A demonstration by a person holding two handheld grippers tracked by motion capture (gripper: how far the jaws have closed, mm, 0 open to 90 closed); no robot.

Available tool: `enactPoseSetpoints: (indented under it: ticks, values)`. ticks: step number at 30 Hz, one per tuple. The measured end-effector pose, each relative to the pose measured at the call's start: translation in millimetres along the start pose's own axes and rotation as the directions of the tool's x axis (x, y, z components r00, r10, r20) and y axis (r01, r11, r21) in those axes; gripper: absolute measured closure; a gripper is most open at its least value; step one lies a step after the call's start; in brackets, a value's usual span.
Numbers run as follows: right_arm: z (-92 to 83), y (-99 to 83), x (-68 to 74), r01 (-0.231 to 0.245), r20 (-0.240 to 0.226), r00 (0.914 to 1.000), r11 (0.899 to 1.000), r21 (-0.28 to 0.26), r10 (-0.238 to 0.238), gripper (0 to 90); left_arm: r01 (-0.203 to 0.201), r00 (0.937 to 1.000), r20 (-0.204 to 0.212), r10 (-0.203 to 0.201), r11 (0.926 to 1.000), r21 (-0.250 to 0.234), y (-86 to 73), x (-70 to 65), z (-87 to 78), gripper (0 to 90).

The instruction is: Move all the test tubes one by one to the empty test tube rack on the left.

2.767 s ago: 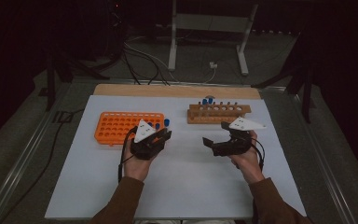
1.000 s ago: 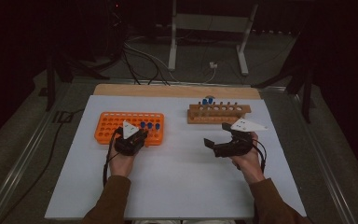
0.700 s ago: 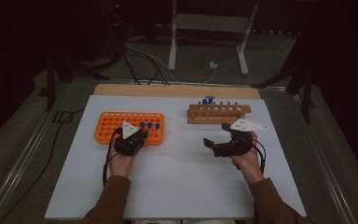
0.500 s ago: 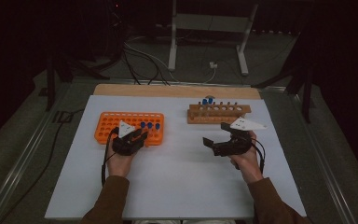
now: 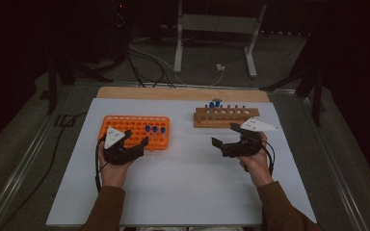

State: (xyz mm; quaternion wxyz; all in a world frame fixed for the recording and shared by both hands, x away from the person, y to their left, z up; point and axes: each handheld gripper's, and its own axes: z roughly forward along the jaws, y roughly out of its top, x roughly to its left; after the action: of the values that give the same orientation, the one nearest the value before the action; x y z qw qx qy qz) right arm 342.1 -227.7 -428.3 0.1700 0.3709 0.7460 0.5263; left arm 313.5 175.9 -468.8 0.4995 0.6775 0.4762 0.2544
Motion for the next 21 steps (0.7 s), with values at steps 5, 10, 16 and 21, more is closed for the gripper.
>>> enactPoseSetpoints:
  ticks: [5, 10, 16, 21]
  values:
    - [2.1, 3.2, -3.1, -0.006, 0.017, 0.9998, 1.000, -0.012, 0.007, 0.0, 0.015, 0.9999, -0.008, -0.015, 0.9999, 0.009, -3.6, 2.4, -9.9, 6.6]
    - [8.8, 4.3, -6.5, -0.028, 0.029, 0.9992, 0.999, -0.023, 0.029, 0.0, 0.028, 0.9996, -0.009, -0.028, 0.9996, 0.000, -2.8, 5.5, -15.2, 0.6]
    - [19.3, 9.2, -12.0, -0.033, 0.059, 0.9977, 0.999, -0.028, 0.035, 0.0, -0.012, 0.9994, -0.033, 0.013, 0.9999, 0.005, -3.3, 2.7, -14.5, 0.6]
    - [29.2, 12.3, -21.7, -0.020, 0.103, 0.9945, 1.000, -0.016, 0.021, 0.0, -0.019, 0.9990, -0.041, 0.020, 0.9996, 0.022, -6.1, 3.1, -11.7, 0.6]
